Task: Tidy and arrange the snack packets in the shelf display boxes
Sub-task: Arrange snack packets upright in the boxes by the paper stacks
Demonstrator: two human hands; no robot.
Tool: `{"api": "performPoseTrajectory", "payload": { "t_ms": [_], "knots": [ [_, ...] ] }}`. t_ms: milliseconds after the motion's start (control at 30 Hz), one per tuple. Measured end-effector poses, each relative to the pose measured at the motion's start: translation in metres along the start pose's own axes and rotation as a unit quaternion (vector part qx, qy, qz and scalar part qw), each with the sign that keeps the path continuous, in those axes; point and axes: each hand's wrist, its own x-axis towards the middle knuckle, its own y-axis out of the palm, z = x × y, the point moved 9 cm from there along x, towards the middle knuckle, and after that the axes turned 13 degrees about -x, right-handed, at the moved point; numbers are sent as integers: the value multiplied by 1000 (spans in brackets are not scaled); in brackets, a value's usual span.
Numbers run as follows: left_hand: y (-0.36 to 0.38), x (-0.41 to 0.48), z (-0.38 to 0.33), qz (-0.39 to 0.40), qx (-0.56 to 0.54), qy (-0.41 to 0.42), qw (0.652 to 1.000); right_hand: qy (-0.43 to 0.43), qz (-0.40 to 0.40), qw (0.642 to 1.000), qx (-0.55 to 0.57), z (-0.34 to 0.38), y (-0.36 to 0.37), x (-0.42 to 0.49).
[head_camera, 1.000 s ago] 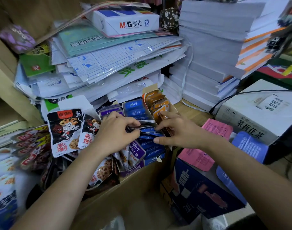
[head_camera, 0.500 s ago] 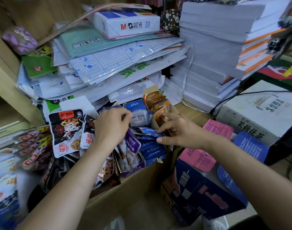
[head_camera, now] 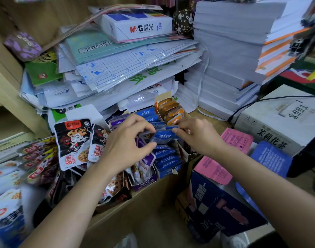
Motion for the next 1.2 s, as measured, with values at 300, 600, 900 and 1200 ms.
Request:
{"api": "performPoseTrajectory", "payload": {
  "t_ms": [300,600,900,1200],
  "knots": [
    [19,-22,-2,88,136,10,987,22,-63,996,-55,-3,-1,5],
    [2,-13,1,-112,180,-45,976,-41,62,997,4,2,12,-14],
    [14,-13,-3,-73,189,-22,979,12,-63,996,-67,2,5,-15],
    [19,-12,0,-76,221,-31,972,-28,6,1000,10,-2,13,-14]
  ]
}}
